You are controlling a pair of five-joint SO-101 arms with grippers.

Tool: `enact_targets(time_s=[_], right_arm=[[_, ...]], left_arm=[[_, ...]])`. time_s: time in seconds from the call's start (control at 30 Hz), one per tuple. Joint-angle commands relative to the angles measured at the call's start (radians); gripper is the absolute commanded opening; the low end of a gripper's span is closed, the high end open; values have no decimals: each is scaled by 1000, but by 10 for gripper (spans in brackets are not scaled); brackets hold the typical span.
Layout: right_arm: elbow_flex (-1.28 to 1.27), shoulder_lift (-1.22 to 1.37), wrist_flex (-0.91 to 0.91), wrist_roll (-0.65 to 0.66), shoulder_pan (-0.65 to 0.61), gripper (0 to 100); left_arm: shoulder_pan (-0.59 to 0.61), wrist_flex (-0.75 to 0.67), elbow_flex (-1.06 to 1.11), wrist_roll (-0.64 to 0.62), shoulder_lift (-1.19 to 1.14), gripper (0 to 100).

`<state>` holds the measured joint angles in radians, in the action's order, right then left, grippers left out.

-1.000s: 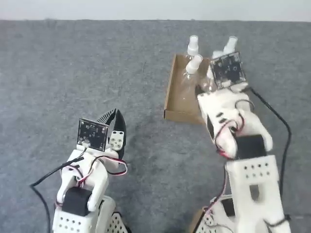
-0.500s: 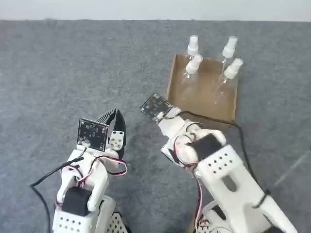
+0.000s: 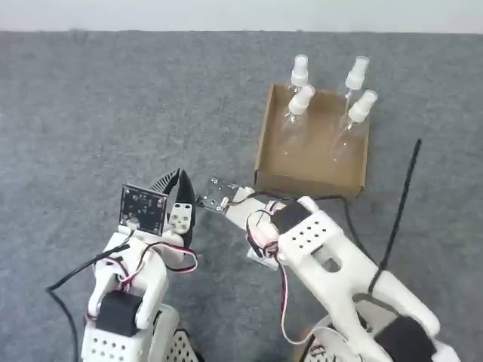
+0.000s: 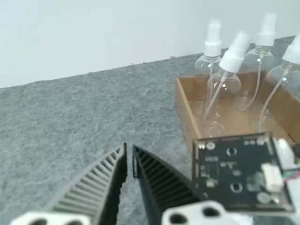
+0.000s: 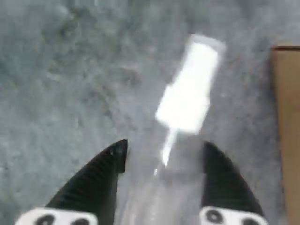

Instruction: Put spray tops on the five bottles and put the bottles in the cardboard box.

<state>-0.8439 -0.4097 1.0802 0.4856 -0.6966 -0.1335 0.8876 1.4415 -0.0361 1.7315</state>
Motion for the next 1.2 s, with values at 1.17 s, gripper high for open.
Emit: enact_targets(time_s=[1.17], right_arm=[[-98, -33, -140, -81, 87, 69]], left_arm=[[3, -77, -136, -25, -368, 16]])
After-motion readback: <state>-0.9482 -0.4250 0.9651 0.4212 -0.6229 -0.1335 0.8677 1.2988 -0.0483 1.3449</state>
